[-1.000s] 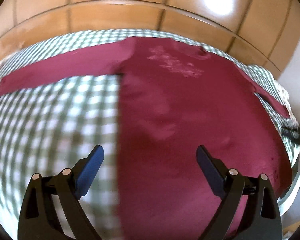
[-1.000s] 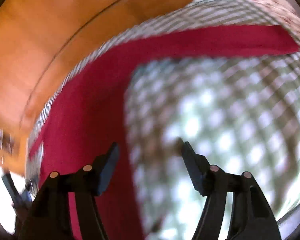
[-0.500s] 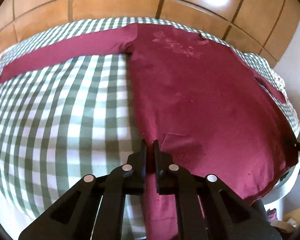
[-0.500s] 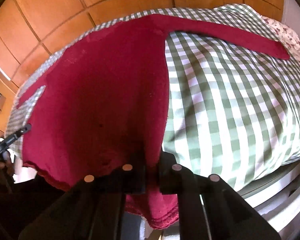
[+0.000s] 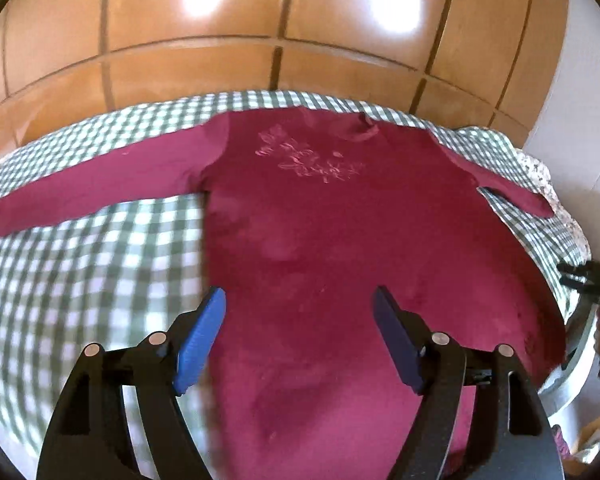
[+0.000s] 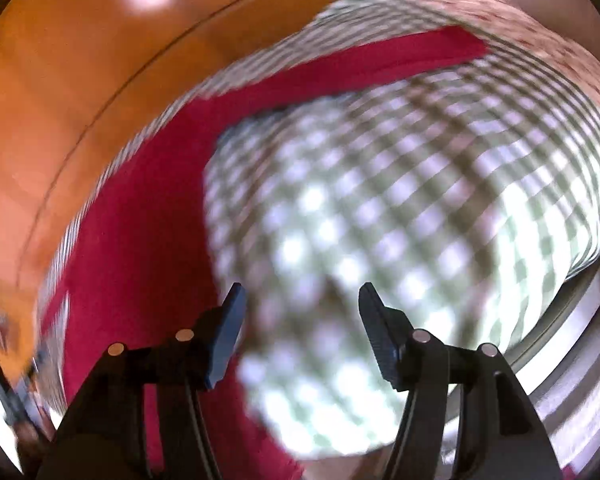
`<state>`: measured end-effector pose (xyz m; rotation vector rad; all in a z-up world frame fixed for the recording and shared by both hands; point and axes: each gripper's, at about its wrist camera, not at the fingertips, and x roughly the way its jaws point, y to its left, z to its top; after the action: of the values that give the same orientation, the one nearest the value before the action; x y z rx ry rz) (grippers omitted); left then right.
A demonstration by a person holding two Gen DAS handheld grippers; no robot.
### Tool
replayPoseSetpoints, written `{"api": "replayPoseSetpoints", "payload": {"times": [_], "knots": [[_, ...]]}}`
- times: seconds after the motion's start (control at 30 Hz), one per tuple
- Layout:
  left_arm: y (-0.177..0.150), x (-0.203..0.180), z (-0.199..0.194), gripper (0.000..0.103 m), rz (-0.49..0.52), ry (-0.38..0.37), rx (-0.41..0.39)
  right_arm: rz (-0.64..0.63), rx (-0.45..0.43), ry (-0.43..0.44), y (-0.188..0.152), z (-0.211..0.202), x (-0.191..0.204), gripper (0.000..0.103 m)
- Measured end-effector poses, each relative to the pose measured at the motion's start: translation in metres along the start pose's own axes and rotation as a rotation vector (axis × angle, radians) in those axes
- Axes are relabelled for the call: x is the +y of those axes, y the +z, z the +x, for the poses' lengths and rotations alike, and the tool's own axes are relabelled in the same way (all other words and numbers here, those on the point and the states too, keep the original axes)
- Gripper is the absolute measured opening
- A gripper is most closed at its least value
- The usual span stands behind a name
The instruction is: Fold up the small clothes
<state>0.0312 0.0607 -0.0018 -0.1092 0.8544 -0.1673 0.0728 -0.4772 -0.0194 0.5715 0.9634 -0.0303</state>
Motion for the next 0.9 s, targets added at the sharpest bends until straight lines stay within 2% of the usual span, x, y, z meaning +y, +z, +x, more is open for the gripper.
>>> {"api": "replayPoseSetpoints", "payload": {"times": [0.1,0.27,0.4,0.5,0.6,0.63,0.7,0.77,0.83,0.9], "knots": [[0.004,-0.009,0.024,0.075,0.021,0.027,0.043,0.153,-0.049,-0.017,0.044,0.014,-0.031,0.042],[-0.001,-0.011,0.050,0.075,0.042,0.056,0.100,0.375,-0.128,-0.035,0.114,0.033,-0.081,0.037],[-0.003,-0.003,0.060,0.077,-0.006,0.034,0.123,0.474,-0.154,-0.093,0.157,0.052,-0.112,0.036],[-0.001,-0.002,0.065,0.083,-0.030,0.020,0.136,0.534,-0.162,-0.092,0.178,0.065,-0.131,0.034],[0.000,-0.005,0.069,0.084,-0.015,0.024,0.144,0.538,-0.168,-0.132,0.201,0.081,-0.136,0.033],[0.001,-0.005,0.070,0.084,-0.016,0.023,0.146,0.531,-0.166,-0.148,0.210,0.086,-0.135,0.030],[0.001,-0.004,0.071,0.084,-0.023,0.019,0.149,0.480,-0.137,-0.198,0.220,0.091,-0.125,0.006],[0.002,-0.004,0.072,0.084,-0.028,0.016,0.151,0.409,-0.143,-0.231,0.227,0.086,-0.109,0.006],[0.003,-0.004,0.072,0.084,-0.032,0.011,0.152,0.345,-0.182,-0.199,0.235,0.076,-0.084,0.006],[0.003,-0.002,0.072,0.084,-0.037,0.005,0.149,0.268,-0.227,-0.118,0.243,0.062,-0.046,0.006]]}}
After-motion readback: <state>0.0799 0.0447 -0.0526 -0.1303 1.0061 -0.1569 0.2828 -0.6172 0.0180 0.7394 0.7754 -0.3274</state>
